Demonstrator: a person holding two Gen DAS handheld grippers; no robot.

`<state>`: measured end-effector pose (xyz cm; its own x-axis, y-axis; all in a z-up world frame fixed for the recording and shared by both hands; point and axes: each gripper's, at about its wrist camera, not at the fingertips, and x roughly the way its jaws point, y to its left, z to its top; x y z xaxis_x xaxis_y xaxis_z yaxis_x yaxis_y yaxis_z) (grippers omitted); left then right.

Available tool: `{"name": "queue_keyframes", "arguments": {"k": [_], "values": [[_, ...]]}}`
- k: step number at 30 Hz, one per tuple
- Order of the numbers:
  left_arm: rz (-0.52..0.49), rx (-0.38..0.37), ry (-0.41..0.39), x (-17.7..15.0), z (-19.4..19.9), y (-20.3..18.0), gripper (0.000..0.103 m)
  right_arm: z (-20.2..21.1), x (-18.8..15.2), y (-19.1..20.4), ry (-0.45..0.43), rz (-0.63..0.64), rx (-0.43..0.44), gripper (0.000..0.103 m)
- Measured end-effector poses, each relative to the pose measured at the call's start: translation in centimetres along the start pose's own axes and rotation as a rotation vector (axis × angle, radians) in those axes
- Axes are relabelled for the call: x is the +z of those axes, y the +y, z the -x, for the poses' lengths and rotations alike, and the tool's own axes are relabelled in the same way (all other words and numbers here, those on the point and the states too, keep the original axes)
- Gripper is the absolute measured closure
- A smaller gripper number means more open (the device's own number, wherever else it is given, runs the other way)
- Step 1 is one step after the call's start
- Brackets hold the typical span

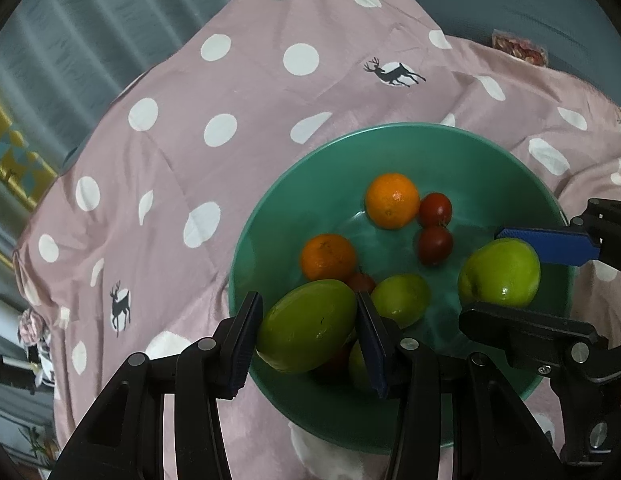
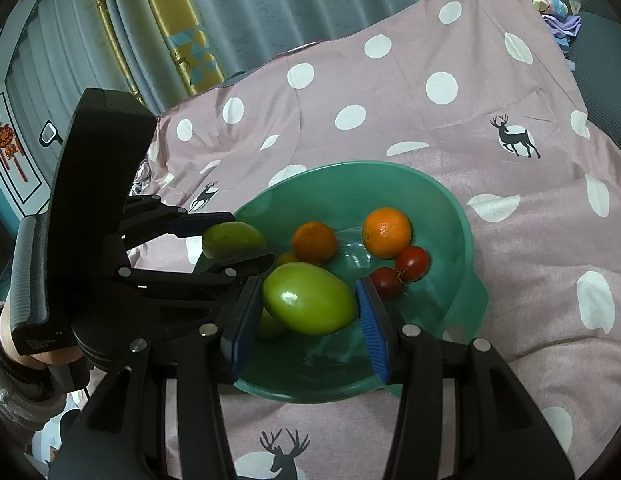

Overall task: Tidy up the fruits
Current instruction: 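Lower both green fruits into the green bowl and hold them there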

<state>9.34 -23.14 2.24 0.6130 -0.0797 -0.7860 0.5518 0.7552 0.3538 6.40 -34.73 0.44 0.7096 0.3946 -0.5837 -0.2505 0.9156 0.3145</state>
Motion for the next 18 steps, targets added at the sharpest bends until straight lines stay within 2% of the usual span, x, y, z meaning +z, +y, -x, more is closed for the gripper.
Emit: {"name": "queue_keyframes", "arguments": {"k": [18], "values": [[-0.030,0.009,0.028,0.25,-0.91,-0.40,0.055,-0.36,0.24,-0.15,0.018,0.019,-0.002,0.055]]}}
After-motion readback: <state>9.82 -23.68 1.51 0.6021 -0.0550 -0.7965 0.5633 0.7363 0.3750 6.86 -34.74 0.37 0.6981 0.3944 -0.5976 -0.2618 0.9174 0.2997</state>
